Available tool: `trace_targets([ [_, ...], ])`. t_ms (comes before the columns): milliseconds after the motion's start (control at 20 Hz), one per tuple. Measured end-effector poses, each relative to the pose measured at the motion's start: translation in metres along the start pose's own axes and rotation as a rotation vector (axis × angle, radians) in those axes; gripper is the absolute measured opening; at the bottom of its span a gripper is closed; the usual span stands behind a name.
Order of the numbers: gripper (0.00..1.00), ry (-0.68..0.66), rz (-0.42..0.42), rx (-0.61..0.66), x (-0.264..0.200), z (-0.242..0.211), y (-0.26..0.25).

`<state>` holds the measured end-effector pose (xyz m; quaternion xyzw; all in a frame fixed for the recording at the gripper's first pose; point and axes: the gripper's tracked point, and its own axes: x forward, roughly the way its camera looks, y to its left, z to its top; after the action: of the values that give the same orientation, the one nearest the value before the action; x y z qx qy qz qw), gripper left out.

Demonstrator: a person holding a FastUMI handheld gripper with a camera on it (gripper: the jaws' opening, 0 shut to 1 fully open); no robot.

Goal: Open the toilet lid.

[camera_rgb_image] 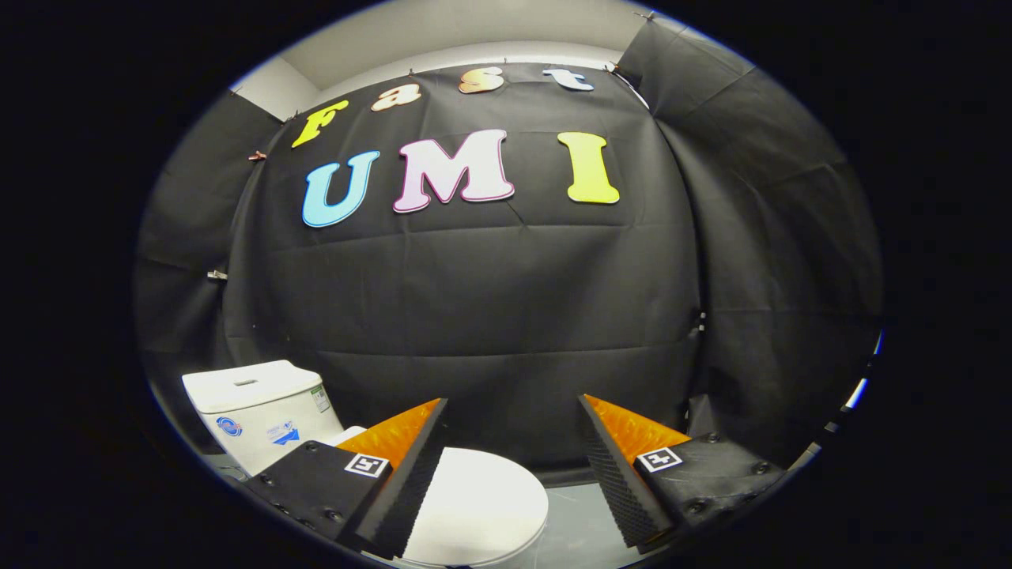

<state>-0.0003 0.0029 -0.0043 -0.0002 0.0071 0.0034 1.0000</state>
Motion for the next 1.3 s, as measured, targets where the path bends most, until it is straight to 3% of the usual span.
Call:
trace_targets([
  [250,0.98,0.022,-0.004,0.001,-0.001,0.001,0.0],
  [550,0.98,0.04,-0.007,0.049,-0.002,0.035,-0.005],
  [700,0.98,0.076,-0.004,0.06,-0.009,0.026,-0.016],
  [900,0.98,0.149,-0.01,0.076,-0.031,-0.01,-0.03],
  [1300,0.98,0.465,-0.026,0.193,-0.071,-0.143,-0.039],
])
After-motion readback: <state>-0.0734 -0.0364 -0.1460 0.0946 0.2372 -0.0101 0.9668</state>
